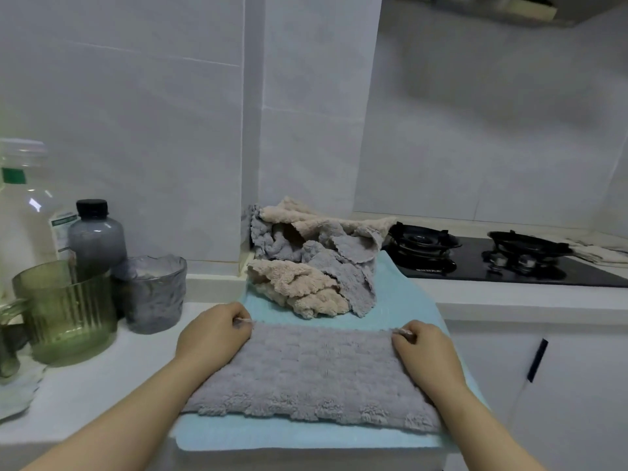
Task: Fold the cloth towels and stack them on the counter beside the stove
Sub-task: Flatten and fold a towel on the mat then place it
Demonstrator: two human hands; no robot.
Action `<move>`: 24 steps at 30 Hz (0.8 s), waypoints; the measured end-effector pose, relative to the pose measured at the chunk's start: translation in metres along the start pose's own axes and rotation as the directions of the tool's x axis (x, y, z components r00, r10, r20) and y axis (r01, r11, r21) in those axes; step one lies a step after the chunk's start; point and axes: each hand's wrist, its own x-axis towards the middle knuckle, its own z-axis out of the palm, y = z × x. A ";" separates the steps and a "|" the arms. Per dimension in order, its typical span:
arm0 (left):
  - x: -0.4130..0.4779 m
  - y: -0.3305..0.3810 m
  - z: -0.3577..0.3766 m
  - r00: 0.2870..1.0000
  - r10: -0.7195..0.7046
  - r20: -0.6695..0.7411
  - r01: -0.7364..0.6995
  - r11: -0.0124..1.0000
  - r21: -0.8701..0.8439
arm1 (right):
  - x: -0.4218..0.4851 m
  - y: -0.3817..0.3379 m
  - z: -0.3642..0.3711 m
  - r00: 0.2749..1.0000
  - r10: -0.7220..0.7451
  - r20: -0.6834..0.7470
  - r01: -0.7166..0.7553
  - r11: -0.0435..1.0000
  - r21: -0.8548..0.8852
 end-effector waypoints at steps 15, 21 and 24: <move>0.007 -0.006 -0.015 0.974 -0.057 0.217 0.053 0.998 0.024 | 0.006 0.004 0.005 0.997 0.001 0.071 0.010 0.989 -0.147; 0.006 -0.017 -0.023 0.959 0.057 0.278 -0.058 0.998 -0.005 | 0.004 0.005 0.003 0.996 -0.030 0.089 0.041 0.992 -0.122; -0.001 -0.015 -0.025 0.972 0.134 0.193 -0.146 0.988 0.048 | 0.000 0.004 -0.001 0.994 -0.058 0.095 0.065 0.995 -0.070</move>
